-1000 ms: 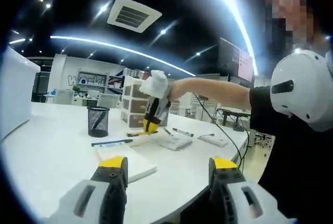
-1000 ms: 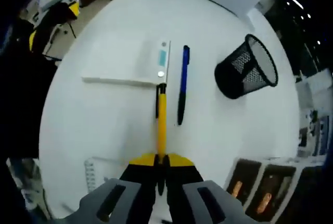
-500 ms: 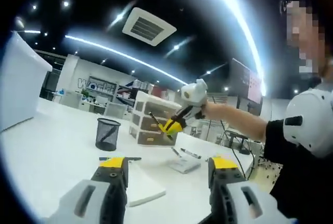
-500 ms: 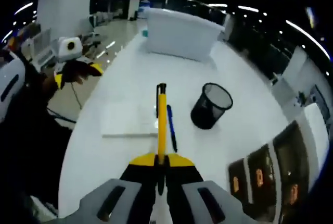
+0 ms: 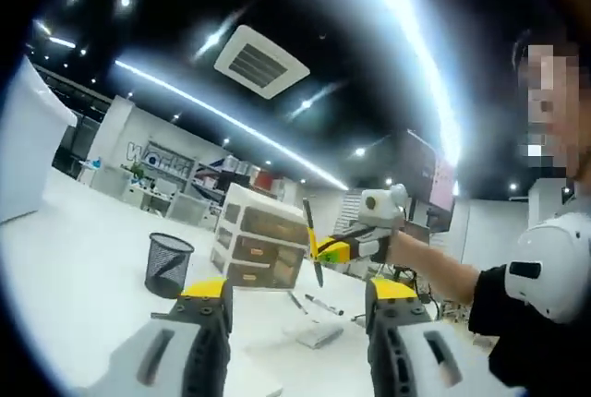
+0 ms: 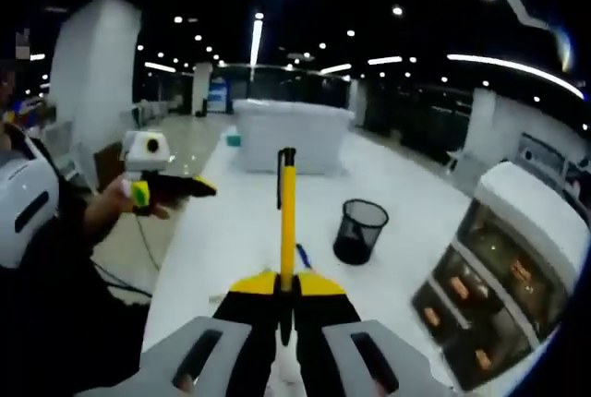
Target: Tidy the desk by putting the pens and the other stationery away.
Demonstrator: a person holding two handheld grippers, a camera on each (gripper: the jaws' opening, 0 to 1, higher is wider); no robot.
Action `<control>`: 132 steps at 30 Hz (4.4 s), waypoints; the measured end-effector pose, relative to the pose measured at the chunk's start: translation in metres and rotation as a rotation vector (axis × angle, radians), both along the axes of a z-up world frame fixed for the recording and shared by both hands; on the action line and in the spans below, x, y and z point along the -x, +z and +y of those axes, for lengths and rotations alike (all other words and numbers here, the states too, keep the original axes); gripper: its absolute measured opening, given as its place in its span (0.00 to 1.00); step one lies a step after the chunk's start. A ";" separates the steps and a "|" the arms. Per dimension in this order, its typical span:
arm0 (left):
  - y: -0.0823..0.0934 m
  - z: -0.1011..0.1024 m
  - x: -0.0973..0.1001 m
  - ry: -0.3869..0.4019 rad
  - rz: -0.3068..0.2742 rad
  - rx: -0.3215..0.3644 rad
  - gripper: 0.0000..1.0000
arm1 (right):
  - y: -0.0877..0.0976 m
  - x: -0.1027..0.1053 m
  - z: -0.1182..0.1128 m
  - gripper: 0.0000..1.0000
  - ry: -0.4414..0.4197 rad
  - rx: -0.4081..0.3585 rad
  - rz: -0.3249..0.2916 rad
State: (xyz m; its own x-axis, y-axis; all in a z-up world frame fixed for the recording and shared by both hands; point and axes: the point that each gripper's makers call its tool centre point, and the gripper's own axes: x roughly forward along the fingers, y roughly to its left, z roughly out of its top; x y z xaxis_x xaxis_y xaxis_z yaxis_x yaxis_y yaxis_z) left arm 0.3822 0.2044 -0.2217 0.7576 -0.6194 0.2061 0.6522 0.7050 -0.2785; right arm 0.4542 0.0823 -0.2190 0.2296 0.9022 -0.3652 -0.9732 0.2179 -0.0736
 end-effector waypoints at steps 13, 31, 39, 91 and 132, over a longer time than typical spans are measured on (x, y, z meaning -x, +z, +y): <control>0.026 -0.018 -0.007 -0.059 -0.038 -0.036 0.59 | 0.037 0.031 -0.017 0.04 -0.076 -0.251 -0.087; 0.039 -0.044 -0.005 -0.137 -0.085 -0.132 0.60 | 0.037 0.040 -0.036 0.04 -0.237 -0.439 -0.178; 0.037 -0.056 -0.005 -0.165 -0.096 -0.179 0.60 | 0.020 0.038 -0.039 0.04 -0.311 -0.438 -0.192; 0.032 -0.118 -0.018 -0.299 -0.087 -0.275 0.07 | -0.030 0.063 0.006 0.04 -0.205 -0.376 -0.160; 0.059 -0.002 -0.133 0.068 -0.029 -0.347 0.07 | -0.070 0.068 -0.068 0.39 -0.371 -0.358 -0.037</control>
State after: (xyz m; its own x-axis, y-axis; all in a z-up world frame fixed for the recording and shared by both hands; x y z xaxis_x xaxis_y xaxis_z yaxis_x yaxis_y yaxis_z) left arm 0.5157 0.2020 -0.1624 0.7962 -0.6049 0.0145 0.6049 0.7963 0.0028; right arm 0.3860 0.0139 -0.2886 0.5646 0.8247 -0.0340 -0.8239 0.5655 0.0360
